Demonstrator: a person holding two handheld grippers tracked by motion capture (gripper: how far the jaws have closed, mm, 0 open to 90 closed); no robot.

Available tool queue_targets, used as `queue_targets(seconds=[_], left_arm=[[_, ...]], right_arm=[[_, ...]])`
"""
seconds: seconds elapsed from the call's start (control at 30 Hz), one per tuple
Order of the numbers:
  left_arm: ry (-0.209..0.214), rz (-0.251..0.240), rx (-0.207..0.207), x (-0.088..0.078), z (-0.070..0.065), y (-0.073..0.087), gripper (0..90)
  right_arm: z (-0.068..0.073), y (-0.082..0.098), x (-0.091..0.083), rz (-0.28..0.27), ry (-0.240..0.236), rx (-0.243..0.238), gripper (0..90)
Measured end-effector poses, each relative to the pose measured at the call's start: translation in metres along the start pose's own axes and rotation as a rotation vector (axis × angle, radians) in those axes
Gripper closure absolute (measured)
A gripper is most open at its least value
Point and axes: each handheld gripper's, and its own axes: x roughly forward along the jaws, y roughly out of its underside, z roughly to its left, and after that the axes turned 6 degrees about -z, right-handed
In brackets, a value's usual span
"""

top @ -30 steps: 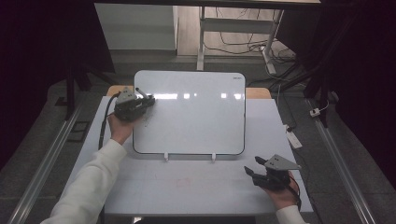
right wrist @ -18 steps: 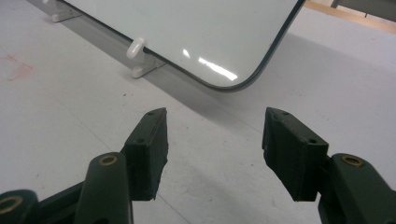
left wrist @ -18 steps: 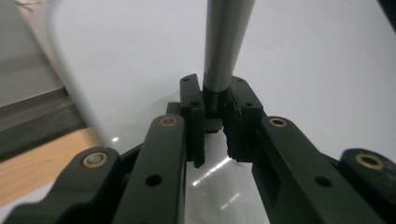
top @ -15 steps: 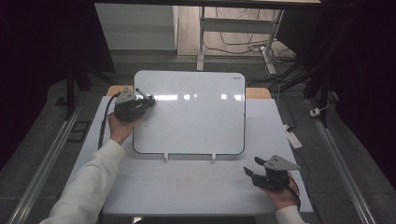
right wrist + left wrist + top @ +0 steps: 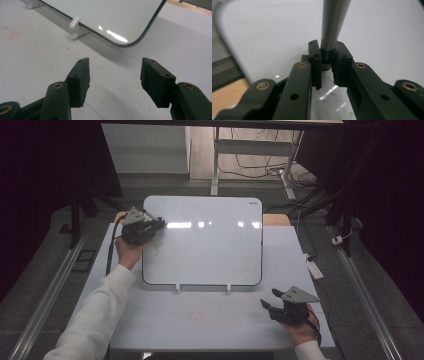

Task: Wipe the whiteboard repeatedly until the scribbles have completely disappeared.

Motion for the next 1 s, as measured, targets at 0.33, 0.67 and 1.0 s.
queue_targets(seconds=[0.33,0.67,1.0], left_arm=[[0.038,-0.013,-0.052,-0.007,-0.001,0.018,77.6],[-0.009,-0.056,-0.097,-0.010,0.018,0.010,77.7],[0.036,-0.033,-0.021,-0.003,-0.006,0.015,77.7]], right_arm=[[0.000,0.000,-0.001,-0.005,-0.002,0.003,40.6],[0.000,0.000,0.000,-0.002,0.000,0.002,40.6],[0.000,0.001,0.001,0.002,-0.001,0.001,40.5]])
